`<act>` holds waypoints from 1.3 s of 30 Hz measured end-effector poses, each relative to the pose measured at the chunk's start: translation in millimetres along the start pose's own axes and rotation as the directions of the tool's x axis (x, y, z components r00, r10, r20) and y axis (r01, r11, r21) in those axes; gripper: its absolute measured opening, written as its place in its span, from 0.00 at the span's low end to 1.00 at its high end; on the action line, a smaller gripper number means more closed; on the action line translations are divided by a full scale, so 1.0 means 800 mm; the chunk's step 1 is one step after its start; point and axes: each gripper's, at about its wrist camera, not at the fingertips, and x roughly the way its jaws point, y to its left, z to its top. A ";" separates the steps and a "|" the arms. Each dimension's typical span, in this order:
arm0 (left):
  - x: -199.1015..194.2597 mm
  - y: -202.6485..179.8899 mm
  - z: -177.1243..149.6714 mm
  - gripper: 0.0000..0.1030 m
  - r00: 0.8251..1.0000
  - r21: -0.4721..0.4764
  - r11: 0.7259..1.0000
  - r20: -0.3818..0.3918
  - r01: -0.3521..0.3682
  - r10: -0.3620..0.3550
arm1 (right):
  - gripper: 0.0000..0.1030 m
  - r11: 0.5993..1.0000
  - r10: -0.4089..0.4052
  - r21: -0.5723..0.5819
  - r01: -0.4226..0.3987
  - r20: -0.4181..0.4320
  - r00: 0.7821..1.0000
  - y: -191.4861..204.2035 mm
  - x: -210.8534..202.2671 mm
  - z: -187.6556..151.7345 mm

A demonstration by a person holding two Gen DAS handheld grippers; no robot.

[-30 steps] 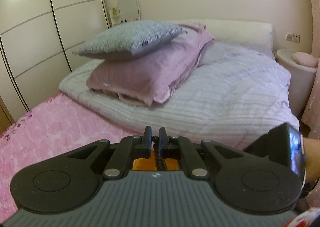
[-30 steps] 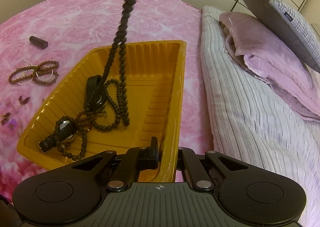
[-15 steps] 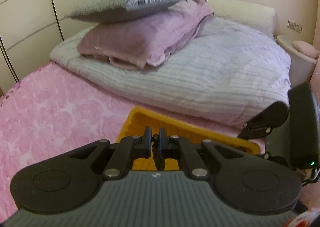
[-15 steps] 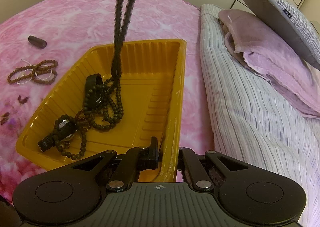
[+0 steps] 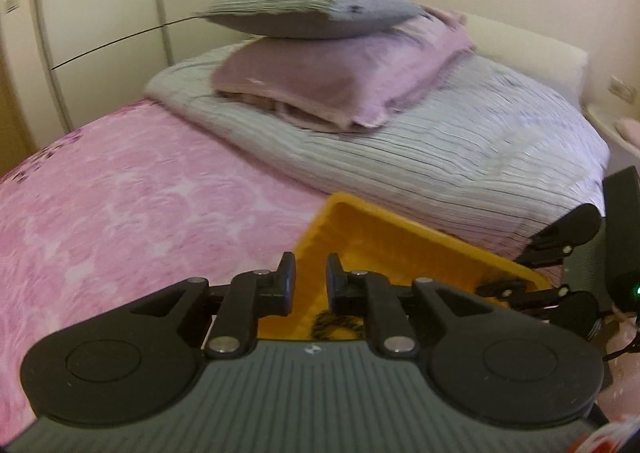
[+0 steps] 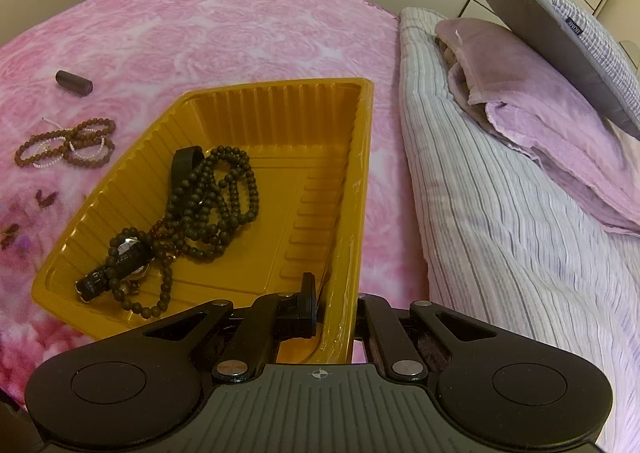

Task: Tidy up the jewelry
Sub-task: 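Lower the necklace into the tray and open the left tool, then move the left tool to the black cylindrical case and grasp it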

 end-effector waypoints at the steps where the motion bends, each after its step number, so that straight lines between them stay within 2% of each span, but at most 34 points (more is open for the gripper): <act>1: -0.007 0.010 -0.007 0.14 1.000 -0.019 1.000 0.005 -0.020 0.020 | 0.04 1.000 0.000 -0.001 0.000 0.000 1.000 0.000 0.000 0.000; 8: -0.045 0.057 -0.061 0.14 0.986 -0.109 0.981 0.023 -0.162 0.165 | 0.04 1.000 0.000 -0.008 -0.001 -0.012 1.000 0.000 0.001 0.000; 15: -0.069 0.085 -0.113 0.17 0.966 -0.184 0.950 0.003 -0.253 0.258 | 0.04 1.000 0.013 -0.020 -0.014 -0.044 0.999 0.000 0.004 0.002; 26: -0.081 0.110 -0.186 0.18 0.944 -0.282 0.901 -0.073 -0.329 0.322 | 0.05 0.999 0.023 -0.031 -0.026 -0.109 0.994 0.001 0.011 0.005; 39: -0.090 0.142 -0.244 0.18 0.927 -0.365 0.852 -0.134 -0.375 0.351 | 0.05 0.999 -0.006 -0.041 -0.001 -0.168 0.986 0.005 0.017 0.014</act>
